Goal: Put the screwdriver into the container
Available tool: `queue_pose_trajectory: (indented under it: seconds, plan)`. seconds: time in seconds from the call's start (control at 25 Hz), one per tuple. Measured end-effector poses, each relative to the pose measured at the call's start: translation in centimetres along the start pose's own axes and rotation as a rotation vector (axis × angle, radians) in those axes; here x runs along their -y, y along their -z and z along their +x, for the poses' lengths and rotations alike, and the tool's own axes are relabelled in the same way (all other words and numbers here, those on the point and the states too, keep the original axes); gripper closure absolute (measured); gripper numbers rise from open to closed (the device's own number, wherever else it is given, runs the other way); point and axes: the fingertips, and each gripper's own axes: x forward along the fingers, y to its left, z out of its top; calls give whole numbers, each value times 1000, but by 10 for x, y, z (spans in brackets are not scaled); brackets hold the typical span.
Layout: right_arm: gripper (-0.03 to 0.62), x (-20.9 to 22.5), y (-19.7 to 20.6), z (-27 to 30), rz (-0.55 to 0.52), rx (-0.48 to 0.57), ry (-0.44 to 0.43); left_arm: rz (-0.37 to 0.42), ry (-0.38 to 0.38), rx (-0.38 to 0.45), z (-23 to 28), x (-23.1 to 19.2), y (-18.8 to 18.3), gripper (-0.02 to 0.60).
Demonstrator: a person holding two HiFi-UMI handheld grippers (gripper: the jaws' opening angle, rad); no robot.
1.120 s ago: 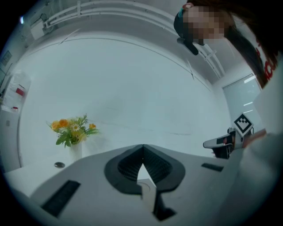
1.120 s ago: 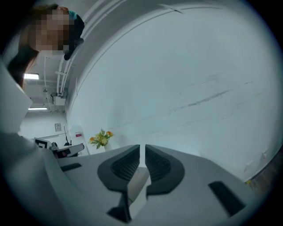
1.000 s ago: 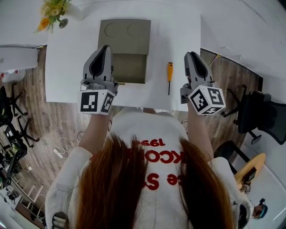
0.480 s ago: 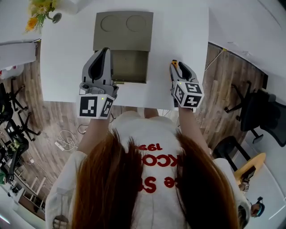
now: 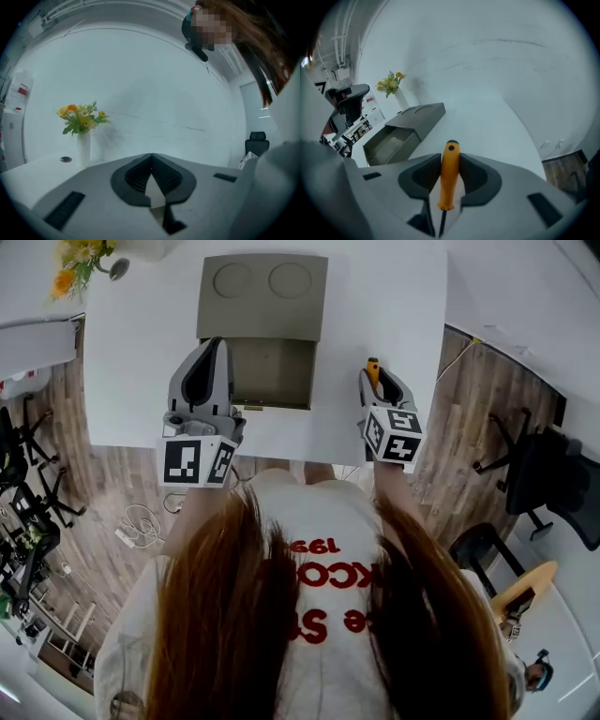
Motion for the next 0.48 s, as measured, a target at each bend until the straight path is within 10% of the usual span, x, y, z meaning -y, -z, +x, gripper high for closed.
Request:
queue_pose_trajectory:
  seconds: [0.48]
  plan:
    - [476,-6,-113,-66,4,381,-38,31,-10,101,-2,1,-44,575]
